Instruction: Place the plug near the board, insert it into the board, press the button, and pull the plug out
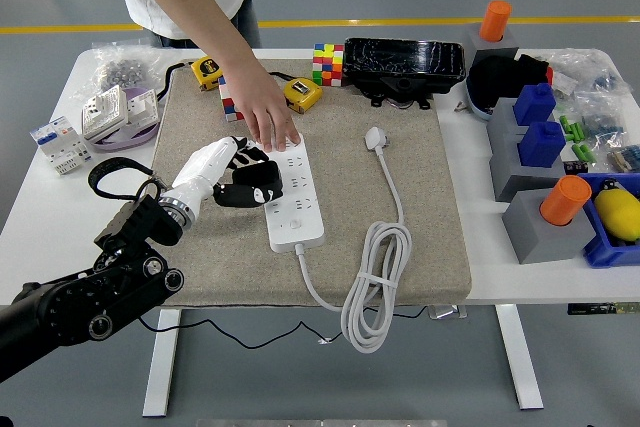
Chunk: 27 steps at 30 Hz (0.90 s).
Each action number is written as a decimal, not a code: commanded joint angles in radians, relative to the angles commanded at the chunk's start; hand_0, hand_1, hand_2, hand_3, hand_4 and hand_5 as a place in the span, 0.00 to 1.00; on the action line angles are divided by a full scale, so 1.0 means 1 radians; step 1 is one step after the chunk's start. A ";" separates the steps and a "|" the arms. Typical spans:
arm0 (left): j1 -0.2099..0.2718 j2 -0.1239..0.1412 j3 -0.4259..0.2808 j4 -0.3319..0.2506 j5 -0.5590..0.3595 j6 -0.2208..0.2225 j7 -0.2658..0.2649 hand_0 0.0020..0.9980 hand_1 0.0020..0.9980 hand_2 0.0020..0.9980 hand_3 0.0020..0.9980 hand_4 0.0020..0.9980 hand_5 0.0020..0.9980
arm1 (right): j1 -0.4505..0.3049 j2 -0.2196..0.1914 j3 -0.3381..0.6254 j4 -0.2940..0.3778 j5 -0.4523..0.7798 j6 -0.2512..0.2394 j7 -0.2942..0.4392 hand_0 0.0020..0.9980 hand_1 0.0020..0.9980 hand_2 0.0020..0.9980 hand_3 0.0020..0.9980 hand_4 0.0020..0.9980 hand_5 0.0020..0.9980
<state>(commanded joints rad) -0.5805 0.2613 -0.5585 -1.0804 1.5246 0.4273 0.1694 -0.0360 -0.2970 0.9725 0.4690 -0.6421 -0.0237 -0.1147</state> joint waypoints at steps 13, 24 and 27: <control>-0.007 -0.006 0.014 0.020 -0.022 -0.007 0.000 0.48 0.57 0.56 0.56 0.78 0.18 | 0.000 0.004 0.004 0.000 -0.001 0.000 0.000 0.68 0.69 0.70 0.60 0.94 0.53; -0.007 -0.006 0.009 0.023 -0.076 -0.021 -0.022 0.34 0.35 0.41 0.49 0.64 0.10 | -0.001 0.004 0.005 0.000 -0.001 0.000 0.000 0.68 0.69 0.70 0.60 0.94 0.53; -0.006 -0.004 0.006 0.023 -0.085 -0.019 -0.040 0.35 0.34 0.39 0.47 0.63 0.09 | 0.000 0.004 0.006 0.000 -0.002 0.000 0.000 0.68 0.69 0.70 0.60 0.94 0.53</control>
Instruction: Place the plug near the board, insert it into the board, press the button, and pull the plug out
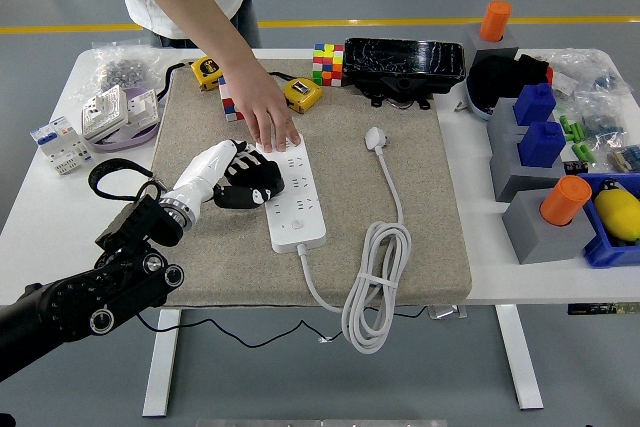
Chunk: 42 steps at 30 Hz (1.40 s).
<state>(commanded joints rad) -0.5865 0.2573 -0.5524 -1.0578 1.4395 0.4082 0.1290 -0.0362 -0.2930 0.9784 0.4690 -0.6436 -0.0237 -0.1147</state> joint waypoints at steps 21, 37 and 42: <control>0.026 0.026 -0.064 0.055 0.021 0.038 -0.087 0.34 0.34 0.38 0.46 0.59 0.05 | -0.001 0.004 0.002 -0.001 0.000 0.000 0.000 0.68 0.69 0.70 0.60 0.94 0.53; 0.037 0.038 -0.056 0.125 -0.003 0.072 -0.117 0.51 0.59 0.56 0.56 0.71 0.10 | 0.012 -0.016 -0.030 0.002 0.003 -0.001 0.000 0.68 0.69 0.70 0.60 0.94 0.53; 0.057 0.035 -0.061 0.123 0.012 0.065 -0.105 0.58 0.67 0.64 0.59 0.84 0.18 | -0.003 -0.009 -0.022 0.002 0.002 0.000 -0.001 0.68 0.69 0.70 0.60 0.94 0.53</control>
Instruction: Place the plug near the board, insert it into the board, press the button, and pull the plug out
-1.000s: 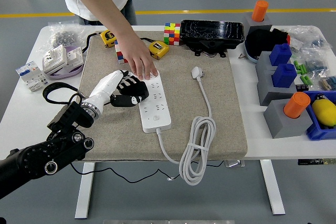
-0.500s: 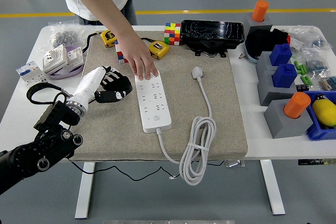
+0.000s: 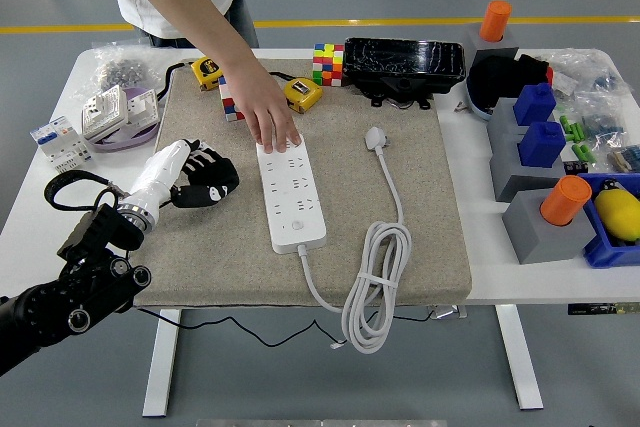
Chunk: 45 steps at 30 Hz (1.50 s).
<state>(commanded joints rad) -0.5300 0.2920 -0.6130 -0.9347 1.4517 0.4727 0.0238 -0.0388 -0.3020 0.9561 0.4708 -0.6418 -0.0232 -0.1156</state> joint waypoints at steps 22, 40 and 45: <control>0.045 0.020 -0.091 -0.067 0.038 -0.019 0.014 0.75 0.86 0.90 0.87 1.00 0.46 | -0.006 0.007 0.020 0.001 -0.004 -0.001 0.000 0.68 0.69 0.70 0.60 0.94 0.53; 0.126 0.024 -0.288 -0.186 -0.040 0.002 -0.054 0.71 0.80 0.81 0.80 1.00 0.48 | -0.005 0.010 0.022 -0.002 -0.006 0.000 -0.001 0.68 0.69 0.70 0.60 0.94 0.53; 0.144 0.036 -0.333 -0.218 -0.042 0.007 -0.060 0.71 0.79 0.79 0.79 1.00 0.46 | 0.005 0.010 0.018 -0.001 -0.007 -0.001 -0.002 0.68 0.69 0.70 0.60 0.94 0.53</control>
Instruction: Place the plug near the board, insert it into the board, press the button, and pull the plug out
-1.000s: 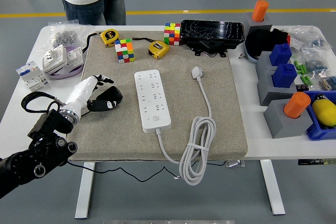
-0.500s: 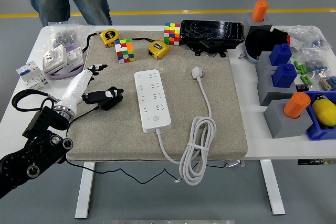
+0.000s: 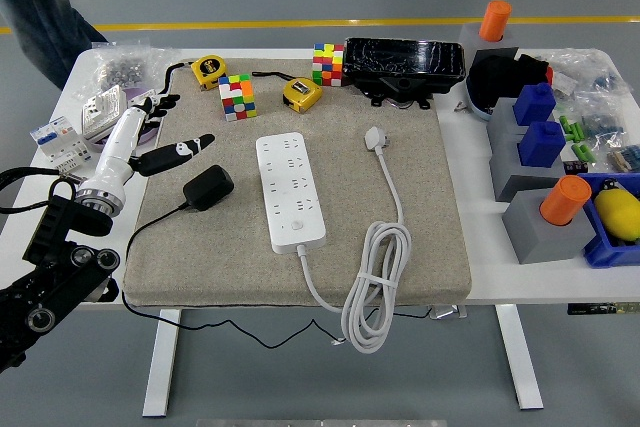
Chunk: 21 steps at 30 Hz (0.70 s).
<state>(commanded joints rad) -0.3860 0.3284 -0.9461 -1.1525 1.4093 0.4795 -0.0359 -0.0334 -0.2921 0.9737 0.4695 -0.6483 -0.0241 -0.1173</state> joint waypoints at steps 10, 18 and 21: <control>0.025 0.008 -0.071 -0.034 0.009 0.003 -0.004 0.73 0.80 0.80 0.80 1.00 0.49 | 0.026 -0.010 -0.022 -0.003 0.006 -0.001 -0.001 0.68 0.69 0.70 0.60 0.94 0.53; 0.029 0.006 -0.084 -0.040 0.015 0.002 0.002 0.73 0.81 0.81 0.80 1.00 0.49 | 0.025 -0.006 -0.027 -0.002 0.007 0.001 0.000 0.68 0.69 0.70 0.60 0.94 0.53; 0.028 0.007 -0.084 -0.042 0.016 0.002 0.003 0.74 0.81 0.81 0.80 1.00 0.49 | 0.026 -0.008 -0.026 -0.001 0.006 0.000 0.000 0.68 0.69 0.70 0.60 0.94 0.53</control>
<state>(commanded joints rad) -0.3582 0.3350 -1.0305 -1.1944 1.4256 0.4815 -0.0334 -0.0077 -0.2998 0.9479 0.4688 -0.6424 -0.0243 -0.1174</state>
